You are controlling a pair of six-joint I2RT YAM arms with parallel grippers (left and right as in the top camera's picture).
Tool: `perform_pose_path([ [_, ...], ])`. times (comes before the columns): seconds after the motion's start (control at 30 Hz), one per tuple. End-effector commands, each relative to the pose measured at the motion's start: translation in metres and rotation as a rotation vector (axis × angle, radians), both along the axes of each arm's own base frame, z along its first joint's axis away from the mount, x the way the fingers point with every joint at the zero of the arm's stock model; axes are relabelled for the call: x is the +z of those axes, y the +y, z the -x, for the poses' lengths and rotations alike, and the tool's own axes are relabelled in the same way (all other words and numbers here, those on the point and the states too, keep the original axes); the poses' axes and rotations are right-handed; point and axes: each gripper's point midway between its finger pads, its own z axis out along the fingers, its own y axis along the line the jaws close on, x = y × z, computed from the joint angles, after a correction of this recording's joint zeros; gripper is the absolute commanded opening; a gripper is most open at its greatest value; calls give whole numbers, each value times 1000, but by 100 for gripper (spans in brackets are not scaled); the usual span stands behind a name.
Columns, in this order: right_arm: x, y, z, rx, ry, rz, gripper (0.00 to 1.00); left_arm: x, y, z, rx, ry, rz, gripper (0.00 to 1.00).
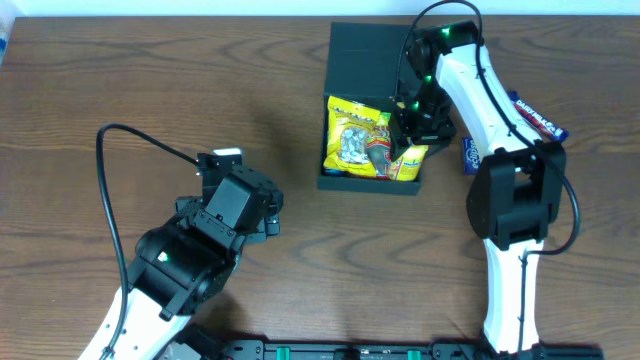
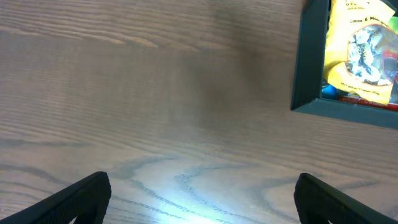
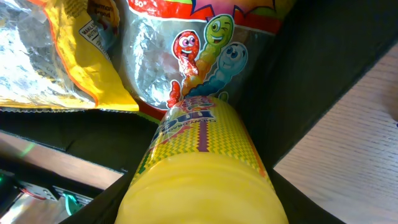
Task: Pack container
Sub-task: 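Lower the Mentos tube into the box and open the right gripper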
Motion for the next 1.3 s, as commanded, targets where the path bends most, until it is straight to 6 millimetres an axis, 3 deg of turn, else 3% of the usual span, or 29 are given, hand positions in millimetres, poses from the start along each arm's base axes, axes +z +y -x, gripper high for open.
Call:
perform_pose_path([
  [0.0, -9, -3, 3, 15, 23, 44, 34, 0, 3, 0, -1, -2, -16, 95],
  [0.07, -10, -4, 1, 18, 13, 55, 40, 0, 3, 0, -1, -2, -16, 95],
  [0.13, -11, -4, -2, 18, 3, 53, 56, 0, 3, 0, -1, -2, -16, 95],
  [0.23, -12, -3, -5, 18, -12, 49, 72, 0, 3, 0, -1, -2, -16, 95],
  [0.37, -13, -2, -10, 27, -34, 41, 83, 0, 3, 0, -1, -2, -16, 95],
  [0.57, -15, 0, -17, 30, -62, 32, 90, 0, 3, 0, -1, -2, -16, 95],
  [0.63, -15, 0, -16, 30, -59, 33, 99, 0, 3, 0, -1, -2, -16, 95],
  [0.73, -8, -2, -10, 30, -44, 37, 99, 0, 3, 0, -1, -2, -16, 95],
  [0.87, 16, -2, -9, 29, -93, 24, 99, 0, 3, 0, -1, -2, -16, 95],
  [1.07, 75, -1, -5, 17, -236, -11, 99, 0, 3, 0, -1, -2, -16, 95],
  [1.27, 116, 13, 26, 25, -271, -23, 99, 0, 3, 0, -1, -2, -16, 95],
])
